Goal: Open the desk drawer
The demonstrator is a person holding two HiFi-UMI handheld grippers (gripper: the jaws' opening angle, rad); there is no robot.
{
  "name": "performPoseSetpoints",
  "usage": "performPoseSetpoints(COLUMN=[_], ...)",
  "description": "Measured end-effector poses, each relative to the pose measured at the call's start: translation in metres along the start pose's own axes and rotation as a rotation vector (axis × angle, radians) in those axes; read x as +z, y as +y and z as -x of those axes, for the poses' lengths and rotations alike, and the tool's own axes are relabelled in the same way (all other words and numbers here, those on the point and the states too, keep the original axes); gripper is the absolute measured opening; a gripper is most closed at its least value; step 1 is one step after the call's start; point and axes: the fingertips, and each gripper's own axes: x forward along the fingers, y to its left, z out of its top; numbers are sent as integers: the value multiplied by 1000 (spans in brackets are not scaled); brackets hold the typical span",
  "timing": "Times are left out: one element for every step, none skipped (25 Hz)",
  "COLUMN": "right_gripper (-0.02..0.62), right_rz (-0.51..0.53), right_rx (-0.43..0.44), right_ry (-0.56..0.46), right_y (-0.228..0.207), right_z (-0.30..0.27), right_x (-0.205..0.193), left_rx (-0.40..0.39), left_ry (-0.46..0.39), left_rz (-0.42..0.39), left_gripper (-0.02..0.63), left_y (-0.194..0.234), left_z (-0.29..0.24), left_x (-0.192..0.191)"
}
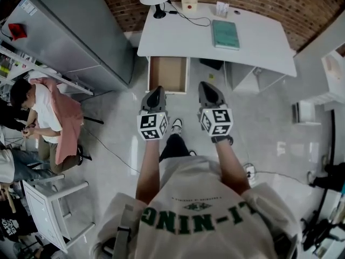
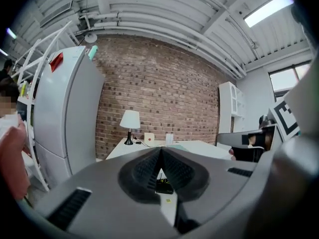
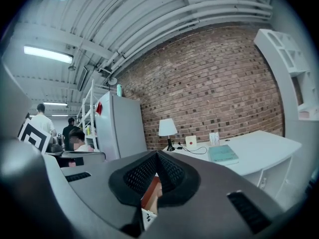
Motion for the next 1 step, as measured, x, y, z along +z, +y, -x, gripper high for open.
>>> performPoseSetpoints(right_gripper=[-6], right_rz=[1], right_rx=[0], right_ry=[1], right_y=[-2], right_z=[-5], right_x=[0], left_rx=[-2], left_ry=[7], left_rz=[15], left_gripper=[2], left_y=[3], left_z=[-7], left_x=[-4])
